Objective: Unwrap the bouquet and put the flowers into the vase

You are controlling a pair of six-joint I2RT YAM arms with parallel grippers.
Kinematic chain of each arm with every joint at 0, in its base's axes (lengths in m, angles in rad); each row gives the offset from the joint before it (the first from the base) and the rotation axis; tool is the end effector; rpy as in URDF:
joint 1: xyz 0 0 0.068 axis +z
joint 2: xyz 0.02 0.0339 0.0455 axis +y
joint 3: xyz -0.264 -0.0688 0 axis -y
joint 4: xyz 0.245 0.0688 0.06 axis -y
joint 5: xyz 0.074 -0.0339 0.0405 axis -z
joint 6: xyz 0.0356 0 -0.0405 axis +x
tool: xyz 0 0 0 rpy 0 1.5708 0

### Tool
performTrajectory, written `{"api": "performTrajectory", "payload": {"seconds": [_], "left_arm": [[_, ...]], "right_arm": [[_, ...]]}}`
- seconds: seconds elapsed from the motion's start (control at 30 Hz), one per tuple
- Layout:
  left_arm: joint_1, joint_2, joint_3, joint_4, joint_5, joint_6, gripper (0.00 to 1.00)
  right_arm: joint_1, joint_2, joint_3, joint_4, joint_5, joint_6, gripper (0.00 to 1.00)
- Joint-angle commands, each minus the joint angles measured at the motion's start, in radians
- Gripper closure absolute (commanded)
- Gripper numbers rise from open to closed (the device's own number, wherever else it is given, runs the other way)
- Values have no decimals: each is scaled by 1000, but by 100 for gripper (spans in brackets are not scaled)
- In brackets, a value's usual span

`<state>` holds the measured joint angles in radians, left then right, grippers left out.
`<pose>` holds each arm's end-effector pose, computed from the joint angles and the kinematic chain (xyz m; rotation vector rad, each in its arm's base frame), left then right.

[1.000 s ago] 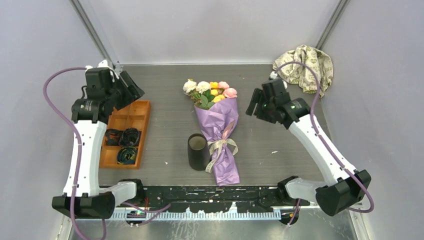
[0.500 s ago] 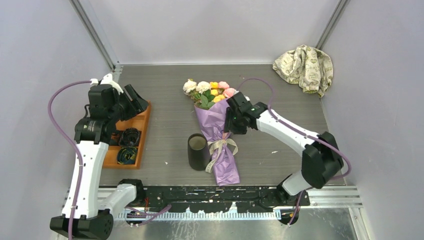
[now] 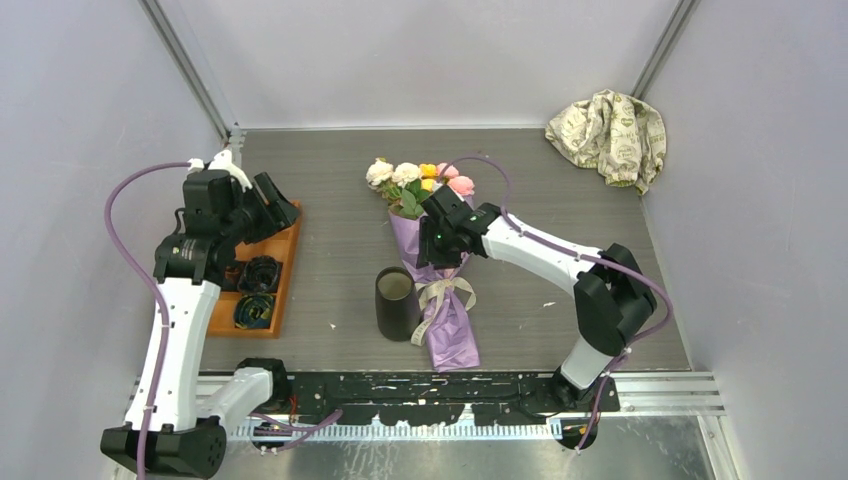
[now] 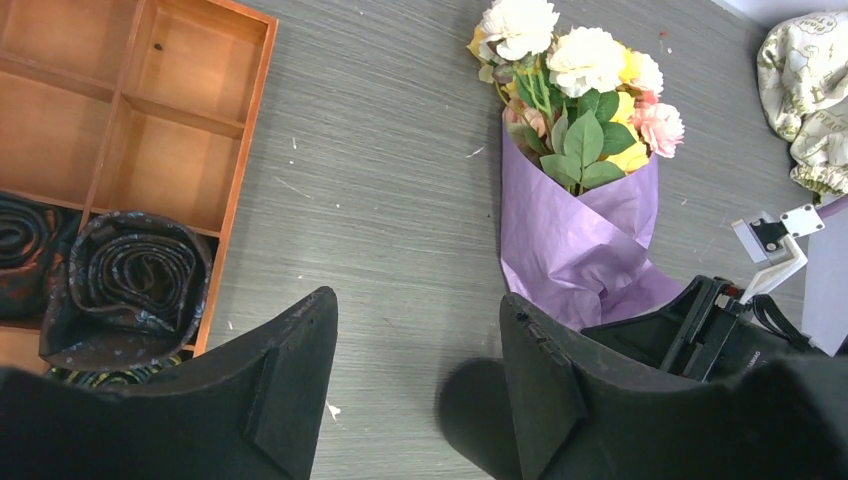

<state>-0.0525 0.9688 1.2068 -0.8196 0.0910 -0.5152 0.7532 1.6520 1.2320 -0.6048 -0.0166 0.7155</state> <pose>0.1855 -0.0130 0.3870 -0.4477 2.1341 -0.4245 0.2524 0.2374 0.2379 -0.0572 2.6987 0.5231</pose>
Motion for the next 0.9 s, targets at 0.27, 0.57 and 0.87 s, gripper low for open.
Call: {"api": "performTrajectory", "payload": {"seconds": [0.27,0.57,0.87], "left_arm": [[-4,-42,-15,28,4,28,39],[-4,-55,-25,27,14,19,39],[-4,-66,-37,14,-5,27,40]], "right_arm": [[82,-15,18,-13,8,62,46],[92,-68,-38,-35,74,76,35],[92,6,-45,-6,49,91,40]]}}
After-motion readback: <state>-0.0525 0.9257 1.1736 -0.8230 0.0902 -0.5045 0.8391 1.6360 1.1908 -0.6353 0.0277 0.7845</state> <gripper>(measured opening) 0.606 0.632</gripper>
